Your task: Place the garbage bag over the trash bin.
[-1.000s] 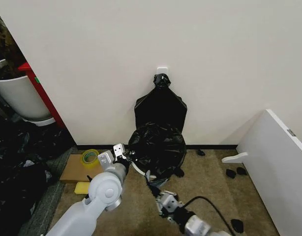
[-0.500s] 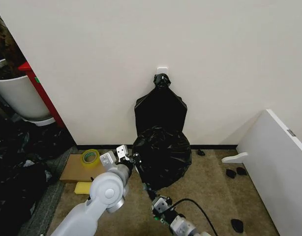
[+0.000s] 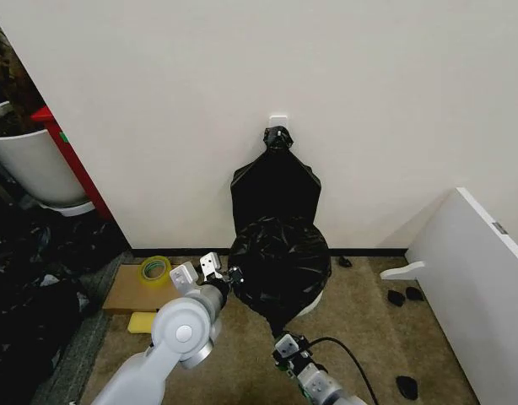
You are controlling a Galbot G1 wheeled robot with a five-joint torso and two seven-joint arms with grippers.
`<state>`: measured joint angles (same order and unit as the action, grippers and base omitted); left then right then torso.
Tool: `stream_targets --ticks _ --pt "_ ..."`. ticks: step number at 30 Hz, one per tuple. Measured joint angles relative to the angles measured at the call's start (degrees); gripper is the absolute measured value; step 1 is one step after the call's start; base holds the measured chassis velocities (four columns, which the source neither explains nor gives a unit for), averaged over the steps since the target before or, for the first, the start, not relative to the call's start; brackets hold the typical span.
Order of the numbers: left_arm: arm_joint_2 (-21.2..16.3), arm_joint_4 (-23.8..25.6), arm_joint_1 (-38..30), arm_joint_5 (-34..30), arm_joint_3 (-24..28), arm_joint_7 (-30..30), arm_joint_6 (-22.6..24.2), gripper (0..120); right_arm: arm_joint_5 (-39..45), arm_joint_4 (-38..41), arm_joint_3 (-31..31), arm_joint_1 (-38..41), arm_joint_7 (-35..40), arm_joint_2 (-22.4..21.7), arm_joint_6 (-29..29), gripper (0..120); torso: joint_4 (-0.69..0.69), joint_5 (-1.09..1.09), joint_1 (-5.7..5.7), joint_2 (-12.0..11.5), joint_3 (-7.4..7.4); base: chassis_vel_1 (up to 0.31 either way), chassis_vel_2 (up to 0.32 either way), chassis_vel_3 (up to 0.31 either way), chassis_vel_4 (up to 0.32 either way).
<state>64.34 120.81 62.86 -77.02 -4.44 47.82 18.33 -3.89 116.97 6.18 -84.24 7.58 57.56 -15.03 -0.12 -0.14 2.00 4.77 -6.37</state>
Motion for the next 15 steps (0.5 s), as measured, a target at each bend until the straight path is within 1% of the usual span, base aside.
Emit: stream_targets --ticks 2,3,4,5,6,7,8,9,10,11,12,14,15 --pt "0.12 -0.62 -0.34 0.07 -0.2 0.0 -0.33 0 -0.01 1.28 -0.56 -1.51 -1.02 -1.11 1.54 13 -0.01 -0.01 0.0 0.0 0.0 0.0 0.0 0.0 0.0" --pt "0.19 -0.93 -0.54 0.09 -0.24 0.0 -0.44 0 -0.1 1.85 -0.83 -2.18 -1.39 -1.55 2.11 19 -0.01 0.0 0.0 0.0 0.0 0.0 0.0 0.0 0.0" --pt "0.19 -0.93 -0.54 0.09 -0.24 0.0 -0.44 0 -0.1 1.85 -0.83 -2.18 -1.39 -1.55 2.11 19 -0.01 0.0 0.0 0.0 0.0 0.0 0.0 0.0 0.0" --pt "0.36 -1.29 -0.83 0.11 -0.31 0.0 -0.59 0 -0.37 2.62 -1.31 -3.1 -1.99 -2.04 2.69 24 -0.01 0.0 0.0 0.0 0.0 0.0 0.0 0.0 0.0" --pt "0.36 -1.29 -0.83 0.11 -0.31 0.0 -0.59 0 -0.37 2.62 -1.31 -3.1 -1.99 -2.04 2.69 24 -0.01 0.0 0.0 0.0 0.0 0.0 0.0 0.0 0.0" --pt "0.7 -1.81 -1.32 0.12 -0.45 0.0 -0.85 0 -0.67 3.6 -2.09 -4.33 -2.75 -2.51 3.74 30 -0.01 -0.01 0.0 0.0 0.0 0.0 0.0 0.0 0.0" --pt "1.03 -2.16 -1.8 0.09 -0.55 0.0 -1.08 0 -1.03 4.35 -2.93 -5.55 -3.18 -2.57 4.54 40 -0.01 0.0 0.0 0.0 0.0 0.0 0.0 0.0 0.0" --pt "1.08 -2.32 -2.08 0.03 -0.6 0.0 -1.27 0 -1.48 4.55 -3.41 -6.37 -3.4 -2.54 5.1 45 -0.01 0.0 0.0 0.0 0.0 0.0 0.0 0.0 0.0" --pt "1.08 -2.41 -2.23 0.0 -0.61 0.0 -1.35 0 -1.72 4.6 -3.67 -6.8 -3.54 -2.53 5.51 49 -0.01 0.0 0.0 0.0 0.0 0.0 0.0 0.0 0.0" --pt "1.08 -2.41 -2.23 0.0 -0.61 0.0 -1.35 0 -1.72 4.6 -3.67 -6.8 -3.54 -2.53 5.51 49 -0.01 0.0 0.0 0.0 0.0 0.0 0.0 0.0 0.0" --pt "1.07 -2.7 -2.71 -0.14 -0.61 0.0 -1.52 0 -1.91 4.94 -4.38 -7.93 -4.03 -2.54 6.85 56 0.0 0.0 0.0 0.0 0.0 0.0 0.0 0.0 0.0" --pt "1.05 -3.17 -3.35 -0.26 -0.61 0.0 -1.66 0 -1.72 5.36 -5.31 -9.33 -4.85 -2.63 9.38 64 -0.01 0.0 0.0 0.0 0.0 0.0 0.0 0.0 0.0" --pt "1.05 -3.17 -3.35 -0.26 -0.61 0.0 -1.66 0 -1.72 5.36 -5.31 -9.33 -4.85 -2.63 9.38 64 -0.01 0.0 0.0 0.0 0.0 0.0 0.0 0.0 0.0"
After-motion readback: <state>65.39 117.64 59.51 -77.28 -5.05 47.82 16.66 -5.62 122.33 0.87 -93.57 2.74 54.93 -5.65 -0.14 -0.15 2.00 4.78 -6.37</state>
